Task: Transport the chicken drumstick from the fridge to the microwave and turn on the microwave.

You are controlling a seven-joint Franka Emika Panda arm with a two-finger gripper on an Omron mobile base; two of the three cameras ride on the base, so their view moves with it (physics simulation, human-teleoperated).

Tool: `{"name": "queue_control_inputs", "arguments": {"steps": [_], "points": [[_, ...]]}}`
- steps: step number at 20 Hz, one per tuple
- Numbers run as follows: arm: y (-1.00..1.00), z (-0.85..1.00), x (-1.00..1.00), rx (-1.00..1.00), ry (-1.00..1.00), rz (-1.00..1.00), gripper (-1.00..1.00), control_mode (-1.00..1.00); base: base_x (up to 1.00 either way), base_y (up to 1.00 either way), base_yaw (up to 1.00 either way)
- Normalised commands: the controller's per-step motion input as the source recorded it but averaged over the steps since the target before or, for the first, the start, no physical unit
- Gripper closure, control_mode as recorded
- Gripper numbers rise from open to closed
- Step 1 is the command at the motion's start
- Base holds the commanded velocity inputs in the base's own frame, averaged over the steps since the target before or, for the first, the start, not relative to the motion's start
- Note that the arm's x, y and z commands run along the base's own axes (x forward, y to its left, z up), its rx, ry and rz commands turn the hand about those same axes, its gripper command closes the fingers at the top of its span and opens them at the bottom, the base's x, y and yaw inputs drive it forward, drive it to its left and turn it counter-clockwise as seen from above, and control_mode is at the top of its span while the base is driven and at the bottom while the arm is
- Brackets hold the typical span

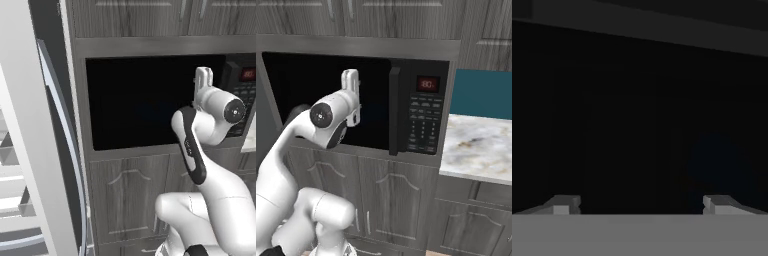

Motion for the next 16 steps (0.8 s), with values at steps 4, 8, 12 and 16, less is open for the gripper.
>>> {"name": "queue_control_inputs", "arguments": {"steps": [4,8,12,16], "points": [[-0.04,0.17,-0.38,0.0,0.0,0.0,-1.0,-1.0,0.0,0.0,0.0],[0.0,0.14,-0.53,0.01,0.05,0.0,-1.0,-1.0,0.0,0.0,0.0],[-0.02,0.08,-0.6,0.0,0.01,0.0,-1.0,-1.0,0.0,0.0,0.0],[-0.09,0.04,-0.63,0.0,0.0,0.0,-1.0,-1.0,0.0,0.0,0.0]]}}
